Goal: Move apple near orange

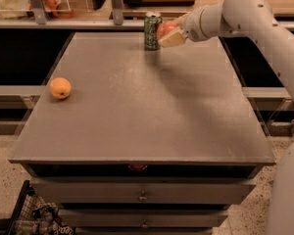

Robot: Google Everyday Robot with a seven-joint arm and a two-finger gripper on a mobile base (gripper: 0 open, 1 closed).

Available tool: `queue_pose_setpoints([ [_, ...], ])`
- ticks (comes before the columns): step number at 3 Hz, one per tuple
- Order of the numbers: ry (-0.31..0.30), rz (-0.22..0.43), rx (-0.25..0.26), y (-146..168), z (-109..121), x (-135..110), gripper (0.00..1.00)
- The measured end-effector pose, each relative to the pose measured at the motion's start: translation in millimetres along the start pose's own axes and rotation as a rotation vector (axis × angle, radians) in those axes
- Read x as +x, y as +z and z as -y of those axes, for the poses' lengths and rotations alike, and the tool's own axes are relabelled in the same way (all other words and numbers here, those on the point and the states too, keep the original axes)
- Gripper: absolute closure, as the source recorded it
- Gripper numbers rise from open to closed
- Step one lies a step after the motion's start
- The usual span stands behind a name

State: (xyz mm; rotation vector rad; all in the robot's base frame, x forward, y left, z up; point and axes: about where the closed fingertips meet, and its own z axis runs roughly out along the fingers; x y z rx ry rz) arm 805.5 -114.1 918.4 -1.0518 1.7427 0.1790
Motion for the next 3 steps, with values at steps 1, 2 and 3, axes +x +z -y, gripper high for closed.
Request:
queue_pose_setpoints([
  [1, -0.057, 0.058, -0.056, -19, -14, -31, 1.0],
  [2, -0.071, 0.059, -0.074, -19, -19, -32, 1.0],
  [3, -0.078, 0.069, -0.095, -16, -24, -33, 1.0],
])
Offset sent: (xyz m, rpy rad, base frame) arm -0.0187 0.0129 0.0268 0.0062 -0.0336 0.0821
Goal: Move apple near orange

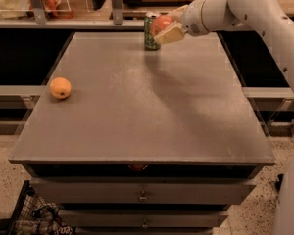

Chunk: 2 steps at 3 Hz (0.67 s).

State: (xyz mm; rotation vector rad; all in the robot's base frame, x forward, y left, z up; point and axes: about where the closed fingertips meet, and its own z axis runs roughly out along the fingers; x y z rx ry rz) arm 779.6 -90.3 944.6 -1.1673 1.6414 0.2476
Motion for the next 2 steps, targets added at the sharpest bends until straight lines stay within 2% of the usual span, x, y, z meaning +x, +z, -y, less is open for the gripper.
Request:
queue_pose_setpoints([
  [1, -0.07, 0.044, -0.098, 0, -27, -25, 1.0],
  [2, -0.156, 0.095, -0.269, 0, -80, -48, 1.0],
])
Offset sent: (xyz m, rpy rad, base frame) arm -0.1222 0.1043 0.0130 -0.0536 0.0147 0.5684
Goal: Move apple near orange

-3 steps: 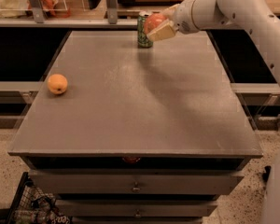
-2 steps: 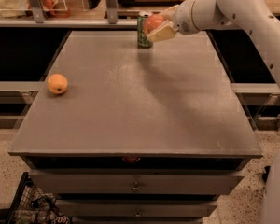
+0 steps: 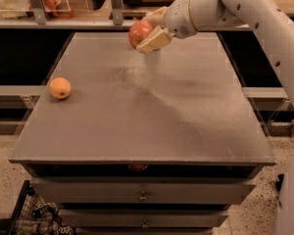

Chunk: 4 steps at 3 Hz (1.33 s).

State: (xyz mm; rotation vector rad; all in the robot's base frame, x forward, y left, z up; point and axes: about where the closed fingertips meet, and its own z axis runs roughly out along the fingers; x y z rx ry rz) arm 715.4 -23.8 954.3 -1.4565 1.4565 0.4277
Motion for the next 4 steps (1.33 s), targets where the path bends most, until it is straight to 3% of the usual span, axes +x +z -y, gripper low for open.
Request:
queue_pose_setpoints([
  [1, -0.021, 0.054, -0.187, 19, -59, -19, 1.0],
  [2, -0.021, 0.057, -0.227, 23, -72, -20, 1.0],
  [3, -0.014, 0.058, -0.235, 31, -73, -17, 1.0],
  [4, -0.012, 0.062, -0.286, 50, -75, -18, 1.0],
])
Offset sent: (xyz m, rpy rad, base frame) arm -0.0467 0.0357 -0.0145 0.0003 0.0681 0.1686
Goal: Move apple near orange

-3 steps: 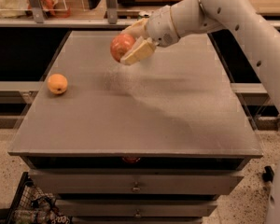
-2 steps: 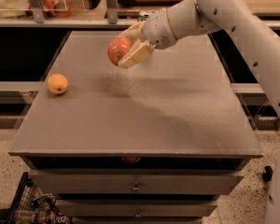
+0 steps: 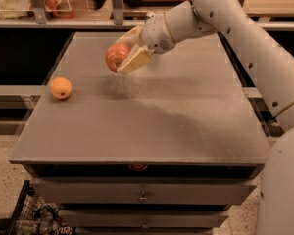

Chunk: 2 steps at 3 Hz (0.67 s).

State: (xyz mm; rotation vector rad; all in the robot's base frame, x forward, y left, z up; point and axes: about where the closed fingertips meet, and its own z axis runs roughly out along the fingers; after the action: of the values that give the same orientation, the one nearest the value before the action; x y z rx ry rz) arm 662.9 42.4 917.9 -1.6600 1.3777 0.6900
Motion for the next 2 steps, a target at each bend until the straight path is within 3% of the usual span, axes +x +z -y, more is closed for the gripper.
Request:
queue_pose_setpoints([
  [2, -0.002, 0.009, -0.075, 40, 2, -14, 1.0],
])
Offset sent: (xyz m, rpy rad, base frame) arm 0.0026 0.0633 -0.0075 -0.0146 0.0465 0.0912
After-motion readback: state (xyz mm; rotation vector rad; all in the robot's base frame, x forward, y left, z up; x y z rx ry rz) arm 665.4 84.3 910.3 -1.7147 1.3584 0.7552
